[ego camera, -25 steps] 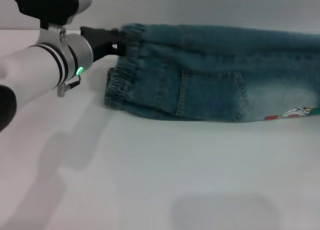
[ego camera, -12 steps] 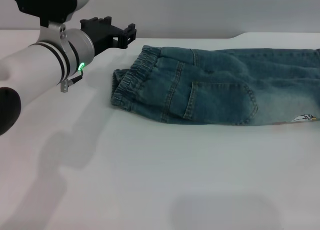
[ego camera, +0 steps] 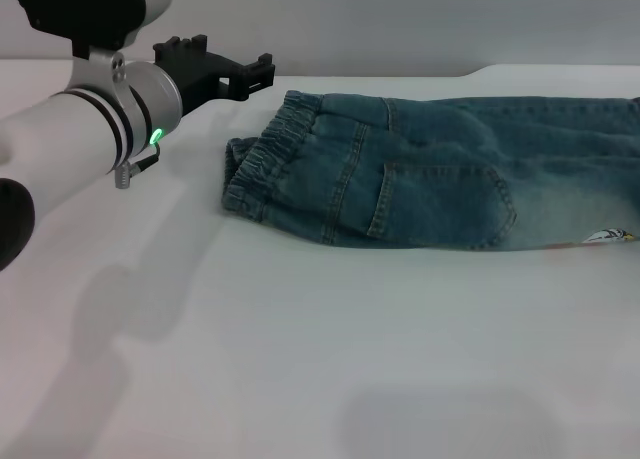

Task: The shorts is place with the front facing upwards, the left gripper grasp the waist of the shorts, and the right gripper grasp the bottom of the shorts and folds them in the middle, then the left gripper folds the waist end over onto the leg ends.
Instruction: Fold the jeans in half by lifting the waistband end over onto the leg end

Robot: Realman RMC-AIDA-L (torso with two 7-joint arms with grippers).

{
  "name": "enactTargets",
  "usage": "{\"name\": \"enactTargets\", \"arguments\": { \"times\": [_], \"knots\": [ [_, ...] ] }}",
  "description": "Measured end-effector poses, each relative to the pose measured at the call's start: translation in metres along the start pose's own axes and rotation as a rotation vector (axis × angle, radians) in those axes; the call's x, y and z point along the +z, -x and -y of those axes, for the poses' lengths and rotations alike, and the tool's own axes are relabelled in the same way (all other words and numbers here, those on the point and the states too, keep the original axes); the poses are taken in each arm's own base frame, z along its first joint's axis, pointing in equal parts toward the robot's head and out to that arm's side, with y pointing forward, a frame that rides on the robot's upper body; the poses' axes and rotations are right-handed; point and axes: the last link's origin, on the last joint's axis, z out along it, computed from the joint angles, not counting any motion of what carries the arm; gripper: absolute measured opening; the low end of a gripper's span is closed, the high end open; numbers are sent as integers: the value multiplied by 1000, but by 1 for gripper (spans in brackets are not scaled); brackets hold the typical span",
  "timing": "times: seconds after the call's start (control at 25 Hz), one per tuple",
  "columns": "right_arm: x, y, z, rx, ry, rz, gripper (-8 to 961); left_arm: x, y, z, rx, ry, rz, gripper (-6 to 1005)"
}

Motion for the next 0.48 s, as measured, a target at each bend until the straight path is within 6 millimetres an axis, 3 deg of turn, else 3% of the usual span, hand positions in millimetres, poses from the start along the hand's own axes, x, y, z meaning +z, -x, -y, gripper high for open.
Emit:
{"name": "enactTargets", "arguments": {
  "times": [0.28,0.48],
  "knots": [
    [7,5,-20,-2,64,16,836,-6,-2,-2,6,11,32,853],
    [-5,8,-22,52,97,65,787,-13,-8,-3,1,12,-4,852]
  ]
}}
